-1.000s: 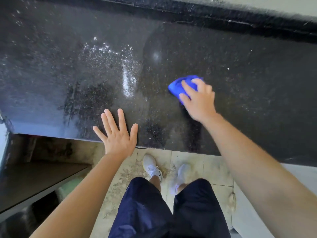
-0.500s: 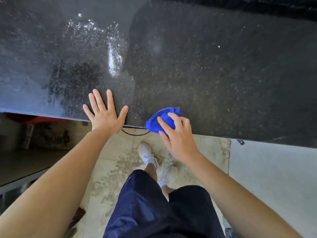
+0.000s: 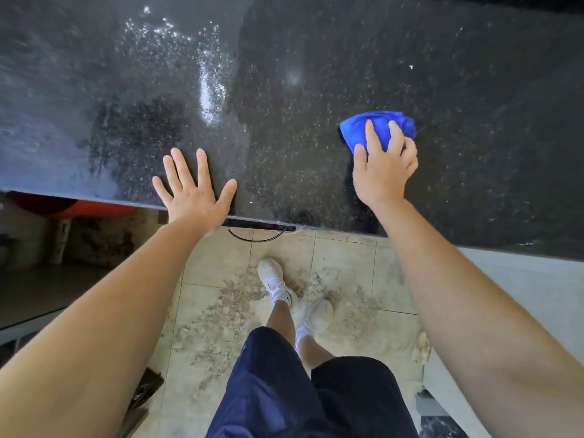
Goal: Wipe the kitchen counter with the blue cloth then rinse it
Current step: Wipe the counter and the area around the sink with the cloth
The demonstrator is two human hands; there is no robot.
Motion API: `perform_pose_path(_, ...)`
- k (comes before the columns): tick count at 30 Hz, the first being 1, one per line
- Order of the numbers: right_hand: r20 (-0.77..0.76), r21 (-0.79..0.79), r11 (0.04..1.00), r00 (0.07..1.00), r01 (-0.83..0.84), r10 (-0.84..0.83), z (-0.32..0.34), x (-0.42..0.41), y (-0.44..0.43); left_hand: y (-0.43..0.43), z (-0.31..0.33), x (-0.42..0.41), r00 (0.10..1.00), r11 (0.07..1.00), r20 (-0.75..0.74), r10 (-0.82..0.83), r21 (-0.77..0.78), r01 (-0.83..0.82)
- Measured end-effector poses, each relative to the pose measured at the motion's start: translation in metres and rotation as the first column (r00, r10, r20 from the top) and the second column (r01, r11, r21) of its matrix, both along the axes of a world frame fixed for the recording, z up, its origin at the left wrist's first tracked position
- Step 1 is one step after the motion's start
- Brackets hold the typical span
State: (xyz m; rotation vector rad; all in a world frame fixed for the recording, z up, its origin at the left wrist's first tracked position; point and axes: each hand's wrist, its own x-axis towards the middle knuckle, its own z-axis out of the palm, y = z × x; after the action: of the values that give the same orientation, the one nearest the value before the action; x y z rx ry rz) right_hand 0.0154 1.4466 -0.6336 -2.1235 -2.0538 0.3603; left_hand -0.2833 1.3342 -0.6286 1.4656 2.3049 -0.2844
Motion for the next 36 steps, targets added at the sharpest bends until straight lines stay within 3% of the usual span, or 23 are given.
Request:
perform_pose_path(3,-0.035,0.165,0.954,0.965,-0.252,0.261,-0.008,-0.041,-0.049,0.000,-0.001,-0.002,1.000,1.000,-0.010,-0.007,0.005,0.007)
perform_pose_path(7,-0.093,0.064,0.879,0.874,-0.473,0.477,-0.004,-0.070,-0.119,-0.003,0.000,-0.001,1.000,1.000,0.014,0.007,0.005,-0.007)
perform_pose_path(11,0.000,0.079,0.762,0.765,-0.642,0.644,-0.004,-0.035,-0.098,-0.001,0.002,-0.001,0.995,0.998,0.086,0.045,0.038,-0.048)
perform_pose_path(12,0.014,0.085,0.788,0.791,-0.610,0.611,-0.004,-0.024,-0.091,0.000,0.003,0.000,0.993,0.997,0.110,0.049,0.047,-0.055)
perform_pose_path(15,-0.012,0.023,0.956,0.956,-0.291,0.292,-0.006,-0.020,-0.093,-0.001,0.008,-0.002,0.973,0.995,0.222,0.061,0.058,-0.075)
perform_pose_path(17,-0.001,0.015,0.967,0.967,-0.255,0.255,-0.006,-0.048,-0.101,-0.004,0.011,-0.012,0.958,0.989,0.278,0.074,0.105,-0.107)
perform_pose_path(19,0.004,0.026,0.896,0.896,-0.443,0.443,-0.002,-0.087,-0.108,-0.010,0.013,-0.031,0.967,0.973,0.236,0.098,0.181,-0.143)
perform_pose_path(22,0.004,0.083,0.701,0.703,-0.709,0.711,-0.004,-0.143,-0.116,-0.017,0.016,-0.069,0.978,0.956,0.130,0.163,0.224,-0.189)
perform_pose_path(26,-0.127,0.073,0.550,0.539,-0.832,0.833,0.008,-0.173,-0.092,-0.013,0.024,-0.116,0.990,0.974,0.046,0.133,0.179,-0.139)
perform_pose_path(28,-0.157,0.133,0.628,0.610,-0.766,0.777,0.018,-0.162,-0.058,-0.001,0.024,-0.129,0.998,0.988,0.011,0.059,0.144,-0.060)
perform_pose_path(30,-0.169,0.172,0.809,0.792,-0.562,0.587,0.019,-0.142,-0.008,0.014,0.018,-0.131,1.000,0.993,0.023,-0.001,0.117,-0.002)
perform_pose_path(32,-0.107,0.166,0.912,0.913,-0.374,0.394,0.019,-0.119,0.049,0.026,0.010,-0.125,0.999,0.998,0.051,-0.017,0.065,0.014)
perform_pose_path(34,-0.053,0.089,0.958,0.959,-0.273,0.278,0.019,-0.111,0.080,0.033,0.002,-0.121,0.999,0.999,0.034,-0.026,0.043,0.024)
perform_pose_path(36,0.024,0.119,0.951,0.958,-0.286,0.285,0.012,-0.120,0.079,0.034,-0.003,-0.120,0.999,0.997,0.025,-0.026,0.068,0.025)
